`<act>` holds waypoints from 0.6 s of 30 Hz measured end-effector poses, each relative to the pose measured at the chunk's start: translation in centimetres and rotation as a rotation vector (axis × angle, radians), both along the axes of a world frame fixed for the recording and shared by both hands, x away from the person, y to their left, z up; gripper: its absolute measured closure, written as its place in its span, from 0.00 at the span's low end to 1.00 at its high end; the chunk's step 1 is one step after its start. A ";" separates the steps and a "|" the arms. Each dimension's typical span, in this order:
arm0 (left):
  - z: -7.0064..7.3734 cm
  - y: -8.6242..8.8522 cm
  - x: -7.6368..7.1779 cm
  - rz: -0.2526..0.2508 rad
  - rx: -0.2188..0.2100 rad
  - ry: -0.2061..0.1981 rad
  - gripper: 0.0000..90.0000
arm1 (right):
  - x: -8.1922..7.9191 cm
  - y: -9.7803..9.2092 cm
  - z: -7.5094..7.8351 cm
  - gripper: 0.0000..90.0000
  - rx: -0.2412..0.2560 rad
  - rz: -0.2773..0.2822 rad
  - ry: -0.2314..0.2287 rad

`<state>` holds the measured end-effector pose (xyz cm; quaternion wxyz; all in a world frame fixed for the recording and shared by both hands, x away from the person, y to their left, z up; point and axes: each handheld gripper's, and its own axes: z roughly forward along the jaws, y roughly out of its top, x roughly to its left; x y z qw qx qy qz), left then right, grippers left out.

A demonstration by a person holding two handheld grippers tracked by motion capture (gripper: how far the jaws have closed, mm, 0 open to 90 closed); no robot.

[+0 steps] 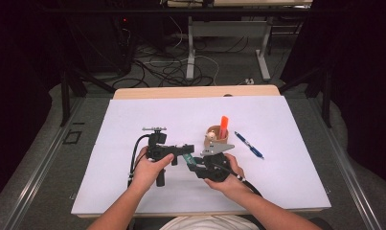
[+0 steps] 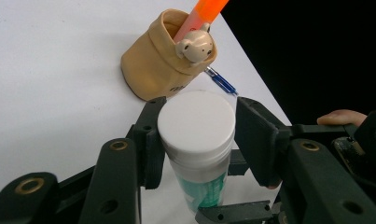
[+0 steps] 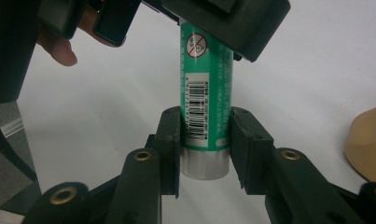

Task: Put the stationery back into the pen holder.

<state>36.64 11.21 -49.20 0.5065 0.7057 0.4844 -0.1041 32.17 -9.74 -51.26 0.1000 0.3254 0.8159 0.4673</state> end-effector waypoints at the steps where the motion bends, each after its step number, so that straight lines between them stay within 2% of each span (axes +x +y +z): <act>1: 0.0 0.0 0.0 0.002 -0.001 0.002 0.62 | 0.0 0.0 0.0 0.74 -0.005 0.006 -0.001; 7: 0.0 0.2 0.0 0.016 -0.003 0.024 0.68 | -0.1 0.1 0.0 0.74 -0.007 0.006 0.003; 9: 0.0 0.4 0.1 0.004 -0.001 0.036 0.70 | -0.1 0.1 0.0 0.74 -0.006 0.008 0.005; 10: -0.1 0.3 0.1 0.020 -0.011 0.032 0.70 | -0.1 0.1 0.1 0.74 -0.007 0.009 0.006; 13: -0.1 0.3 0.1 0.022 -0.019 0.038 0.70 | -0.1 0.1 0.0 0.74 -0.007 0.008 0.005; 14: 0.0 0.1 -0.1 0.039 -0.036 0.064 0.71 | -0.1 0.1 0.0 0.74 -0.008 0.009 0.006; 15: 0.0 0.1 -0.1 0.035 -0.039 0.073 0.71 | -0.1 0.1 0.0 0.74 -0.009 0.009 0.005; 18: -0.1 0.3 0.1 0.024 -0.030 0.059 0.71 | -0.1 0.1 0.0 0.74 -0.008 0.009 0.005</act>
